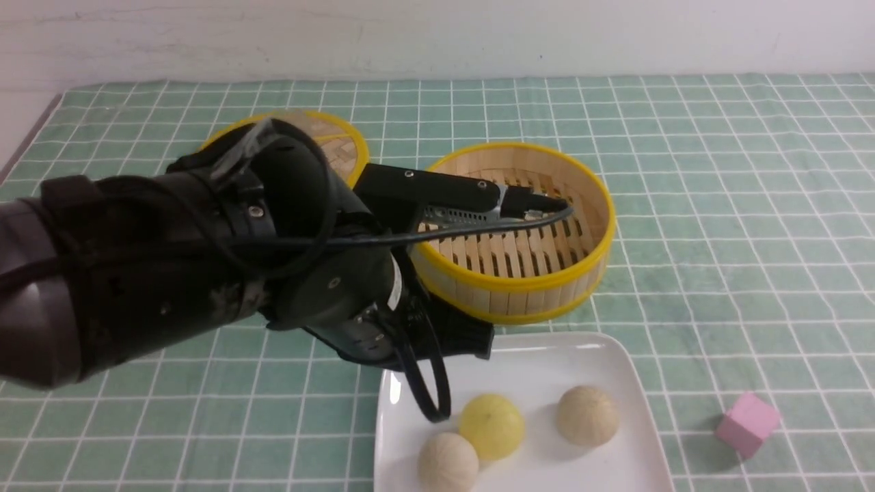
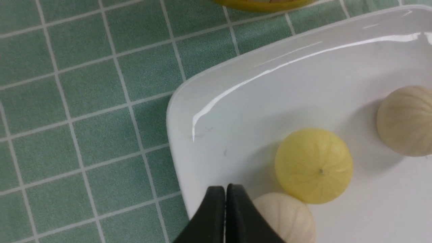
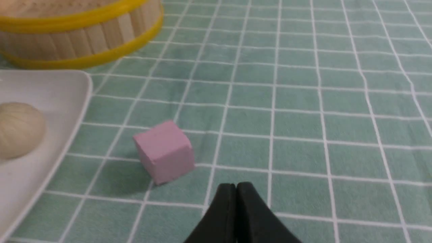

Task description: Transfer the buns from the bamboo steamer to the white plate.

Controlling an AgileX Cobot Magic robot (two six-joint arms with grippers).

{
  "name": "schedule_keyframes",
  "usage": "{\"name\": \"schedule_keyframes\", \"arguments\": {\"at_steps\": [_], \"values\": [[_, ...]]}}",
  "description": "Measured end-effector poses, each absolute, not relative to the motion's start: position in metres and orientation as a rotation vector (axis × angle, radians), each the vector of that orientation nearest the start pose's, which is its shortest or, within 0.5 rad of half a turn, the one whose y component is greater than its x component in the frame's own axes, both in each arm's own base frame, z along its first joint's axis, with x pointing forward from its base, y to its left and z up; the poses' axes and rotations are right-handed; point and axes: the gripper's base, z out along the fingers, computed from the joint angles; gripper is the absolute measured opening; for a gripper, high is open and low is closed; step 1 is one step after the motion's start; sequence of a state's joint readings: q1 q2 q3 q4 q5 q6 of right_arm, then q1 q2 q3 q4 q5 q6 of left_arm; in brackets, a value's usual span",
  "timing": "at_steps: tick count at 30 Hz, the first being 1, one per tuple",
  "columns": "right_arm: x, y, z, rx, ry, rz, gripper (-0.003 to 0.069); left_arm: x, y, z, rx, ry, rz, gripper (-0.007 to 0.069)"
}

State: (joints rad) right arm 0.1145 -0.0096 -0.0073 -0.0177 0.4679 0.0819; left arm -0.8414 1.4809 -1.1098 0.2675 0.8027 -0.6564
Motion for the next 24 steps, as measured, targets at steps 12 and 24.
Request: {"name": "schedule_keyframes", "arguments": {"at_steps": [12,24], "values": [[0.052,0.001,0.175,0.003,1.881,0.056,0.0025,0.167,-0.145,0.364,0.424,2.389,-0.173,0.0024],[0.052,0.001,0.175,0.003,1.881,0.055,0.0033,0.076,-0.049,0.347,0.282,2.156,-0.448,0.0024]]}}
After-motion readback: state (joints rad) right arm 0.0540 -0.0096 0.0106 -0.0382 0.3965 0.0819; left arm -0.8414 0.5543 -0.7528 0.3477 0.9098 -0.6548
